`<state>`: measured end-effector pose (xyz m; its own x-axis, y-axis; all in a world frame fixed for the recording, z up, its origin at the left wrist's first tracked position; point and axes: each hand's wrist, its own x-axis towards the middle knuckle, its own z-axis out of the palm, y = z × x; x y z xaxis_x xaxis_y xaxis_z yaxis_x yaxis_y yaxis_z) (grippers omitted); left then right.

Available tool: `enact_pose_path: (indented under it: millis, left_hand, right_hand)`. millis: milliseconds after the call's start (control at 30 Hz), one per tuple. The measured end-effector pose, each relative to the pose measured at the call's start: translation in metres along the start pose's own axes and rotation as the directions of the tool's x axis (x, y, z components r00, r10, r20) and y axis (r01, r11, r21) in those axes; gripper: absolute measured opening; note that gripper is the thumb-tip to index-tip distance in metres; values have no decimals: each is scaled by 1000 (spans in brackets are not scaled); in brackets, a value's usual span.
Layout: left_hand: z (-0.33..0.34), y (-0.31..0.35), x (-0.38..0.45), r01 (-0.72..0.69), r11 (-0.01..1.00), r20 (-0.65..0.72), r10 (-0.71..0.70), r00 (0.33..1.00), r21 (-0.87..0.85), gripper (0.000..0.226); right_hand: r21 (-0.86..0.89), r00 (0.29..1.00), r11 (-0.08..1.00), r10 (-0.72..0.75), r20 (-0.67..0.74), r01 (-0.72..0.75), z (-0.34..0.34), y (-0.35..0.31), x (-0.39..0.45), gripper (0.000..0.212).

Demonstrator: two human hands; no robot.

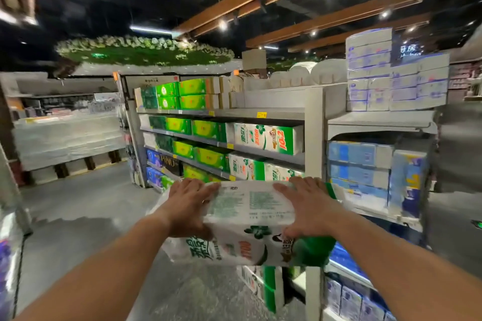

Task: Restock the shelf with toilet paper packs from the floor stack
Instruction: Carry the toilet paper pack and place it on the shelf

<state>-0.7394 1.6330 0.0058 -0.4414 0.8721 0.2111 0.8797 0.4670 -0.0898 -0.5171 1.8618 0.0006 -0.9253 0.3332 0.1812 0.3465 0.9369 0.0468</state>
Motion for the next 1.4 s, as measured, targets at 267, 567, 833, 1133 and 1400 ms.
enact_pose_path:
  millis: [267, 567, 833, 1133, 1400]
  left_hand:
    - [27, -120, 188, 3, 998, -95, 2, 995, 55, 125]
    - [53, -221, 420, -186, 972, -417, 230, 879, 142, 119]
    - [27, -263, 626, -381, 905, -661, 406, 631, 191, 110]
    - [36, -250, 802, -442, 887, -695, 403, 596, 134, 115]
    - [47, -223, 932, -506, 859, -712, 407, 572, 85, 109]
  right_hand:
    - [-10, 998, 1000, -4, -62, 3, 13, 46, 224, 119]
    - [-178, 937, 959, 156, -311, -219, 18, 99, 408, 115]
    - [-256, 762, 864, 200, -617, -434, -9, 160, 536, 122]
    - [-370, 734, 749, 221, -643, -549, -38, 261, 633, 123]
    - [-394, 746, 683, 343, -571, -615, -47, 332, 695, 111]
